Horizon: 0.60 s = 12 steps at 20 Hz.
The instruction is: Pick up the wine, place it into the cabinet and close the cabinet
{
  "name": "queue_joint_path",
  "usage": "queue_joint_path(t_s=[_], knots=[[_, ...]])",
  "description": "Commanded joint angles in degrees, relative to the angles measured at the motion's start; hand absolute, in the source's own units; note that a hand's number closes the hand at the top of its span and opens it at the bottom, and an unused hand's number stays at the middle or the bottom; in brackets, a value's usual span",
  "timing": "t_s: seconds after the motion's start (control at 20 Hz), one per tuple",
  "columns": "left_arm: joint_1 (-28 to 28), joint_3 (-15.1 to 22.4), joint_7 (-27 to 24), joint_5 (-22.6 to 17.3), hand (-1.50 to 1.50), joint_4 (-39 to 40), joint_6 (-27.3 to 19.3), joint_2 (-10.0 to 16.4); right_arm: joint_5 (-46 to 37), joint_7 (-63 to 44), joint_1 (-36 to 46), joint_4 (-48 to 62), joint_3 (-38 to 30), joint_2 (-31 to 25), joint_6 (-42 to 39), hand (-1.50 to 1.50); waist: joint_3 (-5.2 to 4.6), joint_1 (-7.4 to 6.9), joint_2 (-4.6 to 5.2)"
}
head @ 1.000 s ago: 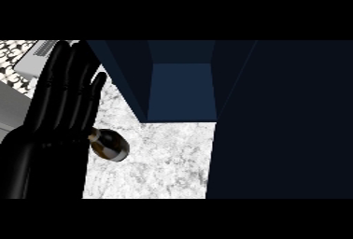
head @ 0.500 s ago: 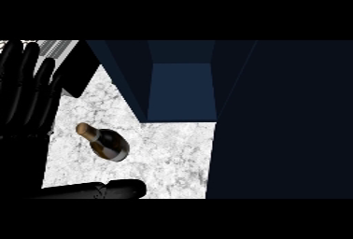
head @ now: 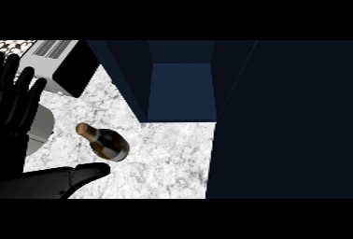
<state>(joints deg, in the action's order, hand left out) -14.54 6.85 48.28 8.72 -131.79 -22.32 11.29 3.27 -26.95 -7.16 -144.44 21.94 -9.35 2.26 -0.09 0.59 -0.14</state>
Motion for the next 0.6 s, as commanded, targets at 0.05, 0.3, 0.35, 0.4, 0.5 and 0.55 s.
queue_joint_path(t_s=[0.05, 0.3, 0.35, 0.4, 0.5, 0.55], knots=[[2.36, -2.43, -6.65, -3.42, -1.50, 5.07, 1.87, -0.59, -1.28, -5.95, -0.85, -12.34, 2.50, 0.08, 2.10, -1.50, 0.01, 0.11, 0.02], [11.07, -2.50, -14.01, -6.25, -1.50, 5.44, 3.70, -2.59, -1.67, -7.50, -1.68, -14.58, 2.90, -1.68, 2.48, -1.50, 0.00, 0.20, -0.10], [11.17, -5.56, -11.59, -8.72, -1.50, 5.68, 4.35, -1.28, 1.89, -9.35, -1.04, -16.57, 0.09, -3.04, 1.87, -1.50, -0.01, 0.22, -0.12], [10.80, -6.30, -15.44, -10.22, -1.50, 9.11, 5.14, -1.98, 0.04, -6.74, -3.81, -15.87, 2.66, -3.14, 1.33, -1.50, 0.00, 0.67, -0.11], [11.22, -7.88, -13.05, -12.39, -1.50, 6.91, 7.12, -0.48, 1.18, -7.17, -0.51, -12.90, -0.52, -3.40, 0.92, -1.50, 0.05, -0.16, 0.00], [14.49, -4.07, -16.13, -9.51, -1.50, 8.49, 6.87, -2.31, -1.68, -8.18, 0.10, -13.52, 2.68, -1.39, 3.44, -1.50, 0.01, -0.01, -0.08]])
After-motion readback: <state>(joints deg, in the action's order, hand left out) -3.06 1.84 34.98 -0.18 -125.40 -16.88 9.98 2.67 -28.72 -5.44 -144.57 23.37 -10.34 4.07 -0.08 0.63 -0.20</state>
